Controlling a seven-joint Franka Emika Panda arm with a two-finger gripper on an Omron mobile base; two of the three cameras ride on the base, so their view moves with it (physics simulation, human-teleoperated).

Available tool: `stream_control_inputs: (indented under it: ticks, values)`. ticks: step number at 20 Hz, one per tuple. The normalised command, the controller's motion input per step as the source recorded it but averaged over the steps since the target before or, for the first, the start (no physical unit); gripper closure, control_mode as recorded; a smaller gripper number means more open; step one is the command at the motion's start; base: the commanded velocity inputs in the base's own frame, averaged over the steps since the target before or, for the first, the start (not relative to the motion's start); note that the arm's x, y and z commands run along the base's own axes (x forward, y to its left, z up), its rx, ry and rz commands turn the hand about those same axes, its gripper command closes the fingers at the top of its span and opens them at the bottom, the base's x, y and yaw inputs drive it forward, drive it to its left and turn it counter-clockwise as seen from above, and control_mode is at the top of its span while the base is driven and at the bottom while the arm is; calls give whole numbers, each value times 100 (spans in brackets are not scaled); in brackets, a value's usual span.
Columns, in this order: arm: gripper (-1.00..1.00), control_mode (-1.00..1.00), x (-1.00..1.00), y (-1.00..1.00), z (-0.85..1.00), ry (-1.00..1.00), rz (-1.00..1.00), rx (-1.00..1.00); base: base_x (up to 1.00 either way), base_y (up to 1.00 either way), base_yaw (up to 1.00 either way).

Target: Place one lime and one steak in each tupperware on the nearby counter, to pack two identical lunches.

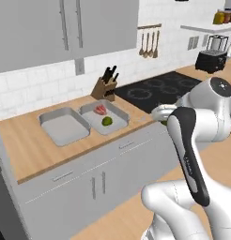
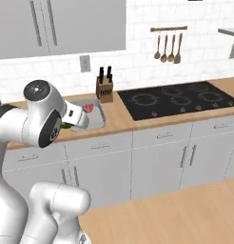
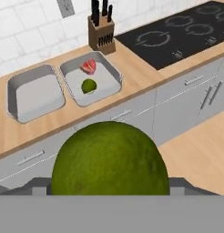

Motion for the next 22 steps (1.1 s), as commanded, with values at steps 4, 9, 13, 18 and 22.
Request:
stream_control_inputs:
  ticks: [4,9,13,18,22]
  values:
    - [100,100,0,0,0,0,0,0,49,1,42]
    - [100,100,0,0,0,0,0,0,58,7,66]
    - [100,100,0,0,0,0,0,0,98,-36,51]
    - [100,100,0,0,0,0,0,0,79,-50,36]
    - [100,-100,4,0,-50,8,11,-1,19,-4,14]
